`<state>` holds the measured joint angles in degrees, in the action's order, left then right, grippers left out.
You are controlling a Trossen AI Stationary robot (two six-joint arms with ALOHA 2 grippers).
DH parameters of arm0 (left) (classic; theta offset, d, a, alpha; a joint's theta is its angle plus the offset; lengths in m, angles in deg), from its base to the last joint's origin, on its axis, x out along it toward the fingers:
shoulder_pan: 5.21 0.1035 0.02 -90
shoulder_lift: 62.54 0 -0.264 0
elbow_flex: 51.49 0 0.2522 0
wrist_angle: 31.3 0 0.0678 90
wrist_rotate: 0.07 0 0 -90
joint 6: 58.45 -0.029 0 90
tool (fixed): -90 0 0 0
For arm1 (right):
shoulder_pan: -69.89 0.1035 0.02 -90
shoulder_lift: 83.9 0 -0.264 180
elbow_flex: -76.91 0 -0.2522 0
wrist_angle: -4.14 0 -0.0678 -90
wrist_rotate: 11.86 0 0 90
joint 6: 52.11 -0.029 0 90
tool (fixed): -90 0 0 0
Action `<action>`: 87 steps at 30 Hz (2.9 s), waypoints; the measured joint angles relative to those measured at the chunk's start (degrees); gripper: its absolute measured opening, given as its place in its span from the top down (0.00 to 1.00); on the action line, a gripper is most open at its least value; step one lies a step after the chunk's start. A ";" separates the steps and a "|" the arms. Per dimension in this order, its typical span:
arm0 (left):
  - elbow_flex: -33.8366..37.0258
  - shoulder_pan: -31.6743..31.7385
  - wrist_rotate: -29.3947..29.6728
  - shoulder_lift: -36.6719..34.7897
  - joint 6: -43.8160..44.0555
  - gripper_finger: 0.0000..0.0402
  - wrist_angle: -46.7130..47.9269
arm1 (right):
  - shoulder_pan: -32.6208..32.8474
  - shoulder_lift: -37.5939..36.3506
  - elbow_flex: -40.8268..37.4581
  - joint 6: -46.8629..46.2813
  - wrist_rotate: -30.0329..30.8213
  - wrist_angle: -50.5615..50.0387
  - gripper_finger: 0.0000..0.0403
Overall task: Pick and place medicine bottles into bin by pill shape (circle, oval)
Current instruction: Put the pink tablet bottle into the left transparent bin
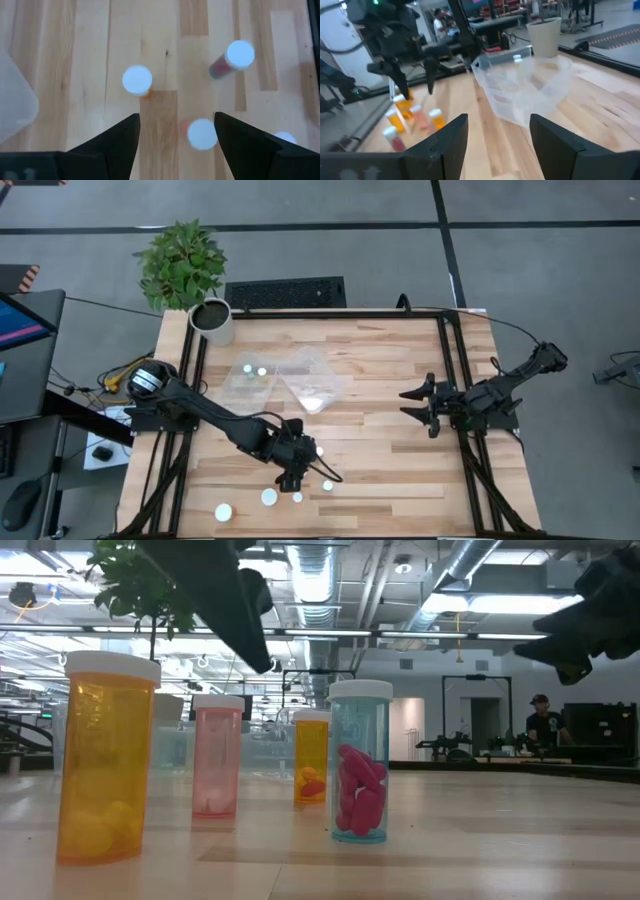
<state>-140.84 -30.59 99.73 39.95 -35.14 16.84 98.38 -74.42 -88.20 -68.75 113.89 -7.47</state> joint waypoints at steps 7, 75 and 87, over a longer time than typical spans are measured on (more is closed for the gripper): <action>-0.02 0.00 0.04 0.58 -0.02 0.38 -0.39 | 0.00 0.29 0.00 0.02 0.06 -0.06 0.44; 2.60 -0.30 -7.68 4.40 -0.07 0.43 -4.66 | -0.01 0.26 0.00 -1.36 -1.31 -0.13 0.44; 2.60 0.23 -9.17 4.42 -1.05 0.65 -4.63 | -0.02 0.26 0.00 -1.38 -1.31 -0.13 0.44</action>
<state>-138.24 -30.36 90.56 44.37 -36.19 12.21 98.36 -74.16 -88.20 -70.13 112.58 -7.60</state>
